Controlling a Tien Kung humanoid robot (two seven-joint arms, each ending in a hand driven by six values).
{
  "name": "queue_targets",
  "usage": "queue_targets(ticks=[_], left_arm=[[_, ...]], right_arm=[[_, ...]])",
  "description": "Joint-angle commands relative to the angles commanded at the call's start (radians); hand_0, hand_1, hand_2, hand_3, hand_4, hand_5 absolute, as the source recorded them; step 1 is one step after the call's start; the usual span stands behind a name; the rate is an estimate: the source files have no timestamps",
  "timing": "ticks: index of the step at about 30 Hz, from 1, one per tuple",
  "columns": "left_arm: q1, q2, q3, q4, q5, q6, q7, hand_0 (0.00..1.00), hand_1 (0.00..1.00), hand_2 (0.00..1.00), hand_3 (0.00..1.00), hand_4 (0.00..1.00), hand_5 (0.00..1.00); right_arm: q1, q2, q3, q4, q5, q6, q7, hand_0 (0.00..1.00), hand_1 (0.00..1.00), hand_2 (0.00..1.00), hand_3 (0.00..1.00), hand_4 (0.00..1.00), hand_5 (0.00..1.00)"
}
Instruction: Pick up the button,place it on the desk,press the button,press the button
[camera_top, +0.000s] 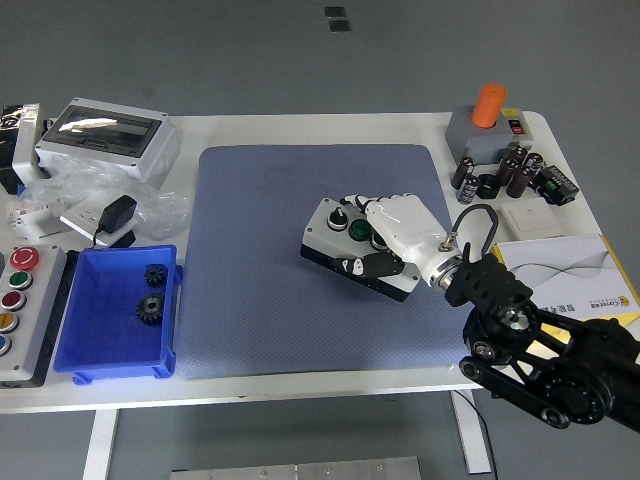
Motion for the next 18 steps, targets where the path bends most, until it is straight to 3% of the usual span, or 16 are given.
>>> queue_targets(ticks=[7,18], left_arm=[[-0.001,0.001,0.001,0.0,0.0,0.001,0.002,0.63,0.632,0.555,0.651,0.644,0.161],[-0.001,0.001,0.001,0.0,0.003,0.001,0.005,0.63,0.631,0.554,0.65,0.641,0.16]], right_arm=[[0.091,0.012,-0.134,-0.04,-0.048,-0.027,0.12,0.127,0.335,0.369,0.552,0.412,0.002],[0.143,0.069,-0.214,-0.143,-0.078,-0.031,0.171,0.171,0.358,0.375,0.559,0.382,0.002]])
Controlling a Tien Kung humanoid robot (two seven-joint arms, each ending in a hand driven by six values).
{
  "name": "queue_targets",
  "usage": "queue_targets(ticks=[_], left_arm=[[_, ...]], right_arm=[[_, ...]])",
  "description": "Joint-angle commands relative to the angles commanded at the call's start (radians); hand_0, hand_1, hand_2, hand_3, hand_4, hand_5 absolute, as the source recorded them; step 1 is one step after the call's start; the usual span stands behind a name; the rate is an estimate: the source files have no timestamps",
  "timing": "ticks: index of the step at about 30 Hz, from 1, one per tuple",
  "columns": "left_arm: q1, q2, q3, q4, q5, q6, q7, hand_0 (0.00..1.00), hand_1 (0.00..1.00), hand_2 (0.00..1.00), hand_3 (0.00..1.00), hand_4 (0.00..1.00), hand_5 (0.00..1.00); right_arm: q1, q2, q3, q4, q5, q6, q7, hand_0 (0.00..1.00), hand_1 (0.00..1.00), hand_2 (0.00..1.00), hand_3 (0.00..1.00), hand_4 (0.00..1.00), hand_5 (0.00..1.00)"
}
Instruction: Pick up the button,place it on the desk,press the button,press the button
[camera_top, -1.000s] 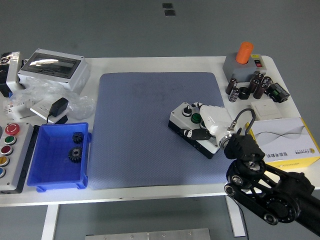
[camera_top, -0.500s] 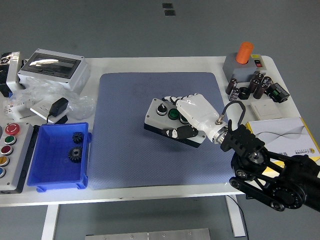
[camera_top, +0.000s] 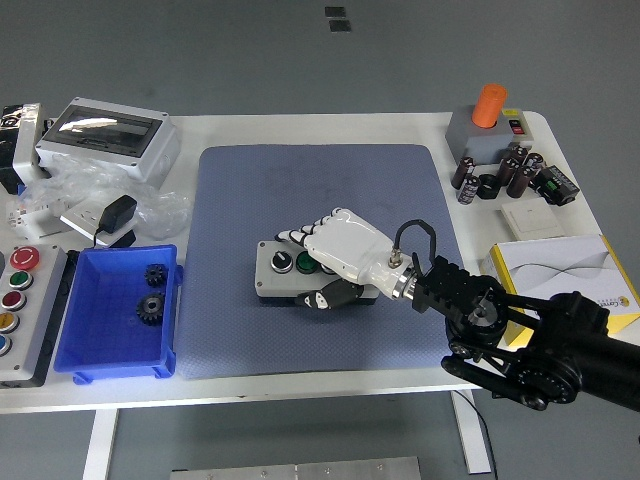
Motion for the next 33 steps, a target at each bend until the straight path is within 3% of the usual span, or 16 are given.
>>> queue_targets(ticks=[11,12,17,18,23,24,29,30,33], left_arm=[[0.0,-0.002,0.001,0.0,0.001,-0.001,-0.001,0.63,0.631,0.555,0.65,0.64,0.159],[0.0,-0.002,0.0,0.0,0.002,-0.001,-0.001,0.63,0.631,0.555,0.65,0.64,0.157],[0.001,-0.002,-0.001,0.0,0.003,0.0,0.0,0.63,0.631,0.555,0.65,0.64,0.157],[0.001,-0.002,-0.001,0.0,0.003,0.0,0.0,0.63,0.631,0.555,0.65,0.64,0.158],[0.001,-0.002,-0.001,0.0,0.003,0.0,0.0,0.63,0.631,0.555,0.65,0.64,0.158],[0.001,-0.002,-0.001,0.0,0.003,0.0,0.0,0.63,0.63,0.554,0.649,0.639,0.159],[0.001,-0.003,-0.002,0.0,0.005,0.0,0.001,0.63,0.63,0.554,0.649,0.639,0.159],[0.001,-0.003,-0.003,0.0,0.005,0.0,0.0,0.63,0.631,0.554,0.649,0.638,0.159],[0.001,-0.003,-0.003,0.0,0.006,0.0,0.0,0.63,0.631,0.554,0.649,0.638,0.159]], right_arm=[[-0.007,0.014,0.037,-0.036,0.053,0.065,0.008,0.194,0.379,0.375,0.56,0.382,0.002],[-0.007,0.014,0.041,-0.036,0.056,0.073,0.008,0.267,0.485,0.463,0.632,0.462,0.002],[-0.007,0.013,0.056,-0.03,0.062,0.102,0.009,0.267,0.485,0.463,0.632,0.462,0.002],[-0.008,0.012,0.059,-0.029,0.063,0.106,0.009,0.376,0.596,0.627,0.67,0.568,0.004],[-0.009,0.012,0.067,-0.029,0.063,0.116,0.005,0.376,0.596,0.627,0.67,0.568,0.004],[-0.009,0.012,0.068,-0.029,0.064,0.117,0.005,0.639,0.696,0.71,0.717,0.74,0.125],[-0.009,0.011,0.07,-0.031,0.064,0.121,0.003,0.639,0.696,0.71,0.717,0.74,0.125],[-0.009,0.011,0.07,-0.031,0.063,0.122,0.003,0.79,0.777,0.791,0.838,0.905,0.324],[-0.009,0.01,0.069,-0.029,0.063,0.122,0.002,0.79,0.777,0.791,0.838,0.905,0.324]])
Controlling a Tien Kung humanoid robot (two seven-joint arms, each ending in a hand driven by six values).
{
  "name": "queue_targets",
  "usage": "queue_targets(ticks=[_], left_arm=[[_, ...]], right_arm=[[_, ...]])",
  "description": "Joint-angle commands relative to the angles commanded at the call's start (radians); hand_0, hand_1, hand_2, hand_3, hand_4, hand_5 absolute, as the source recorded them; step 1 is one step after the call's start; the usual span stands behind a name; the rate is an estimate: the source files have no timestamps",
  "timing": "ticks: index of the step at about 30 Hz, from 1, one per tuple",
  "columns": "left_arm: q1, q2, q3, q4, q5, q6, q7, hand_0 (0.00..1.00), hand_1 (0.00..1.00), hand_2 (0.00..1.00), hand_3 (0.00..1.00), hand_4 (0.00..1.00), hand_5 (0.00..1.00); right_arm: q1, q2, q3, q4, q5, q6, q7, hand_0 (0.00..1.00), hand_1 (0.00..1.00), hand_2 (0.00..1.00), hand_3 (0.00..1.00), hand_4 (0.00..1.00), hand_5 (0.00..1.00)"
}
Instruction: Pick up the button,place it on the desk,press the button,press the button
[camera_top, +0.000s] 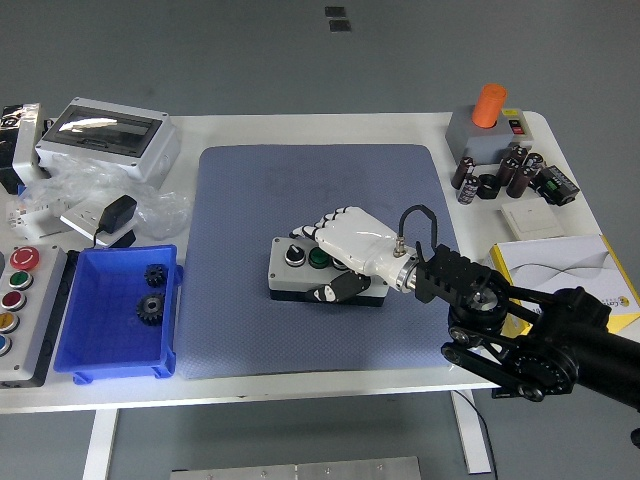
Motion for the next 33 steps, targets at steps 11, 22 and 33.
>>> queue_targets(ticks=[11,22,33], left_arm=[[0.0,-0.001,-0.001,0.0,0.002,-0.001,-0.001,0.63,0.631,0.554,0.648,0.636,0.165],[0.005,-0.003,0.003,0.0,-0.008,0.0,-0.005,0.629,0.631,0.554,0.647,0.634,0.164],[0.005,-0.004,-0.005,0.0,-0.002,0.0,-0.006,0.629,0.631,0.553,0.647,0.633,0.163]], right_arm=[[0.004,-0.027,0.021,0.049,0.021,0.03,0.004,0.831,0.807,0.863,0.904,0.954,0.385],[-0.06,-0.228,0.205,0.282,0.232,0.159,0.034,0.851,0.824,0.902,0.989,0.975,0.398],[-0.066,-0.386,0.356,0.464,0.387,0.423,-0.182,0.631,0.574,0.512,0.859,0.825,0.419]])
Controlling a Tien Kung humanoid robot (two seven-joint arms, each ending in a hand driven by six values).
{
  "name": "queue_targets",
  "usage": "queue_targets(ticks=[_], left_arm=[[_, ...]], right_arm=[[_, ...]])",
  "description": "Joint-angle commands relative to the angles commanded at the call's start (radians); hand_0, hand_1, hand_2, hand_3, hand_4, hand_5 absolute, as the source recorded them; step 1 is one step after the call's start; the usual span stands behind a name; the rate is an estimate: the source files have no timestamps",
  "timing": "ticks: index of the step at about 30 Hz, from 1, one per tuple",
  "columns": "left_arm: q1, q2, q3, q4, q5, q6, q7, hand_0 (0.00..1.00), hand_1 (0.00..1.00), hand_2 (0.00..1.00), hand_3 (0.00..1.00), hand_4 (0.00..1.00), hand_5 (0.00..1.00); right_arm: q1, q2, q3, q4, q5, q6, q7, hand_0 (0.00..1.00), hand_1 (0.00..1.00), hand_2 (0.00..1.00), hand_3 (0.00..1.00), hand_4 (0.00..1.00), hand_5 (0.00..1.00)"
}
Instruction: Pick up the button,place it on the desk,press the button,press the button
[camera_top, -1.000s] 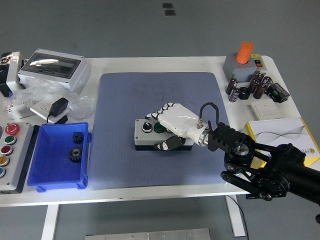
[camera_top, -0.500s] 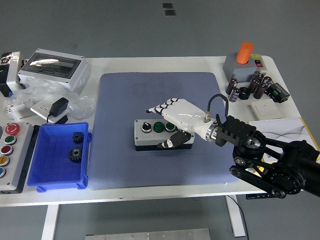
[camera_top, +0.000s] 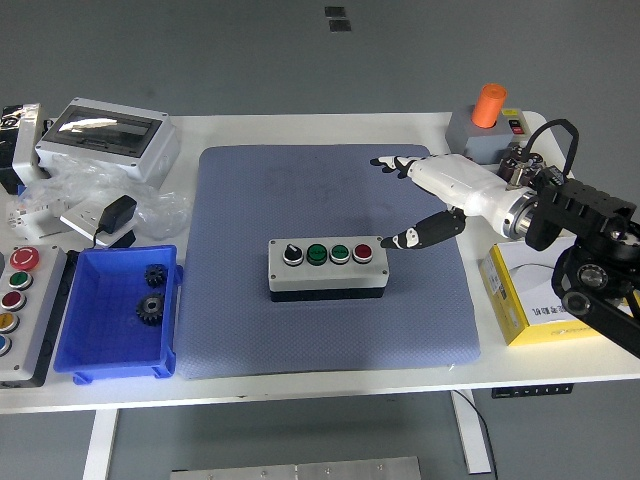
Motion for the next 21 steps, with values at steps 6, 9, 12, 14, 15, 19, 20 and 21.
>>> queue_targets(ticks=[6,9,12,14,15,19,20,21], left_arm=[[0.002,-0.001,0.001,0.0,-0.001,0.0,0.002,0.629,0.631,0.553,0.646,0.632,0.163],[0.003,-0.001,0.001,0.0,-0.001,0.001,0.003,0.629,0.631,0.553,0.646,0.632,0.163],[0.002,-0.001,0.001,0.0,-0.001,0.002,0.003,0.629,0.631,0.553,0.646,0.631,0.16],[0.002,0.0,0.001,0.0,0.0,0.002,0.003,0.629,0.631,0.553,0.646,0.631,0.16],[0.002,0.0,0.001,0.0,0.0,0.002,0.003,0.629,0.631,0.553,0.646,0.631,0.16],[0.003,-0.001,0.002,0.0,-0.001,0.002,0.004,0.629,0.631,0.553,0.645,0.63,0.163],[0.003,-0.001,0.001,0.0,-0.001,0.002,0.004,0.629,0.631,0.553,0.645,0.63,0.163],[0.003,-0.001,0.001,0.0,-0.001,0.003,0.004,0.629,0.631,0.553,0.645,0.63,0.163]], right_arm=[[0.014,0.002,-0.034,0.005,0.014,0.073,-0.038,0.385,0.384,0.328,0.789,0.796,0.687],[0.02,0.01,-0.058,0.004,0.021,0.073,-0.036,0.385,0.384,0.328,0.789,0.796,0.687],[0.025,0.02,-0.078,0.003,0.025,0.07,-0.033,0.345,0.345,0.299,0.756,0.769,0.757],[0.027,0.025,-0.086,0.003,0.026,0.069,-0.032,0.345,0.345,0.299,0.756,0.769,0.757],[0.027,0.026,-0.089,0.003,0.026,0.068,-0.031,0.345,0.345,0.299,0.756,0.769,0.757],[0.026,0.028,-0.101,0.0,0.027,0.066,-0.03,0.326,0.325,0.283,0.745,0.745,0.789],[0.026,0.029,-0.104,-0.001,0.028,0.066,-0.03,0.326,0.325,0.283,0.745,0.745,0.789],[0.026,0.031,-0.109,-0.003,0.029,0.066,-0.03,0.326,0.325,0.283,0.745,0.745,0.789]])
